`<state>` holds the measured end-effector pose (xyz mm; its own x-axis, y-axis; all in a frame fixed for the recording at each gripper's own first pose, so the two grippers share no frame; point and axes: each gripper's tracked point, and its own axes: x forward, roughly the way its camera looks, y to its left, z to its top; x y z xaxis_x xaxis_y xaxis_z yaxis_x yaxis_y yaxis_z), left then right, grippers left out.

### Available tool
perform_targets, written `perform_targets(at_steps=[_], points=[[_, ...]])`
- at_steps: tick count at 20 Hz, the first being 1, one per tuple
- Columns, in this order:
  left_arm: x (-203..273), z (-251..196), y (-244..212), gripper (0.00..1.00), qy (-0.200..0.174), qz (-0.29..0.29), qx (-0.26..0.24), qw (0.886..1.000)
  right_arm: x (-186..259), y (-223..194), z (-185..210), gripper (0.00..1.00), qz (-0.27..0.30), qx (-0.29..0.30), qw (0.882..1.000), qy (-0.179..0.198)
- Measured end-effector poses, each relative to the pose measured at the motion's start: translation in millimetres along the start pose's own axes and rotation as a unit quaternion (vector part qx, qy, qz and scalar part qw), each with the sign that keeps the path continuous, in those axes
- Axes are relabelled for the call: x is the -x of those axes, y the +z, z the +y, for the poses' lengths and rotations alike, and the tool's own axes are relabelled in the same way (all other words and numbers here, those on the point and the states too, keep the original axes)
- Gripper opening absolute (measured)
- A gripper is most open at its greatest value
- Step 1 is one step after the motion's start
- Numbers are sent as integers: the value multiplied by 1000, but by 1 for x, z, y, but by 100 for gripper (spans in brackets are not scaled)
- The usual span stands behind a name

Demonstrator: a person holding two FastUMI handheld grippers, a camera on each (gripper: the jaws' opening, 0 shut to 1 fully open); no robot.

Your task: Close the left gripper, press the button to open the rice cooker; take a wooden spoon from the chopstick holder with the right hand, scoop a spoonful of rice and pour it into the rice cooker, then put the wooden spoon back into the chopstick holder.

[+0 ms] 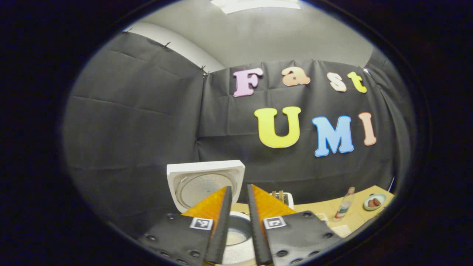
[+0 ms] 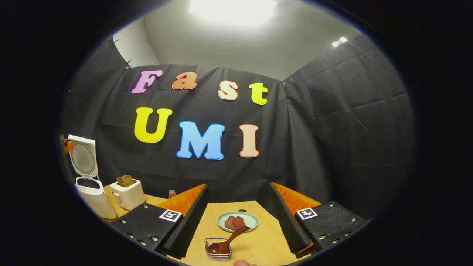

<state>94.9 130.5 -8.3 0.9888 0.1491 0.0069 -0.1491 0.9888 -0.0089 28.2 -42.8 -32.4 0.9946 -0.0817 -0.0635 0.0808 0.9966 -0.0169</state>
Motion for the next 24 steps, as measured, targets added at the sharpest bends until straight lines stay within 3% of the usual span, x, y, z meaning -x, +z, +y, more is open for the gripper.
perform_targets(at_steps=[2, 3, 6, 7, 8, 9, 11, 12, 13, 24], points=[[19, -11, 15, 81, -1, -16, -3, 1000, -11, -7, -3, 97, 10, -6, 1000, 8], [28, -17, 25, 89, -3, -25, -2, 1000, -16, -12, -3, 97, 18, -10, 1000, 14], [57, -33, 44, 99, -9, -40, 5, 999, -33, -31, -6, 97, 43, -27, 998, 26], [63, -39, 46, 99, -12, -41, 7, 999, -39, -39, -7, 97, 52, -33, 998, 29], [70, -44, 49, 92, -15, -41, 10, 999, -44, -48, -8, 97, 63, -39, 997, 31], [76, -49, 51, 95, -17, -40, 11, 999, -51, -57, -10, 97, 73, -44, 996, 31], [86, -55, 55, 92, -19, -41, 7, 999, -60, -80, -14, 97, 99, -57, 993, 30], [91, -56, 57, 98, -18, -41, 3, 999, -65, -92, -15, 97, 115, -67, 991, 30], [95, -57, 56, 95, -17, -38, -1, 999, -68, -104, -14, 98, 133, -78, 988, 31], [126, -50, 49, 95, 3, -12, -38, 999, -73, -218, 3, 97, 297, -160, 940, 40]])
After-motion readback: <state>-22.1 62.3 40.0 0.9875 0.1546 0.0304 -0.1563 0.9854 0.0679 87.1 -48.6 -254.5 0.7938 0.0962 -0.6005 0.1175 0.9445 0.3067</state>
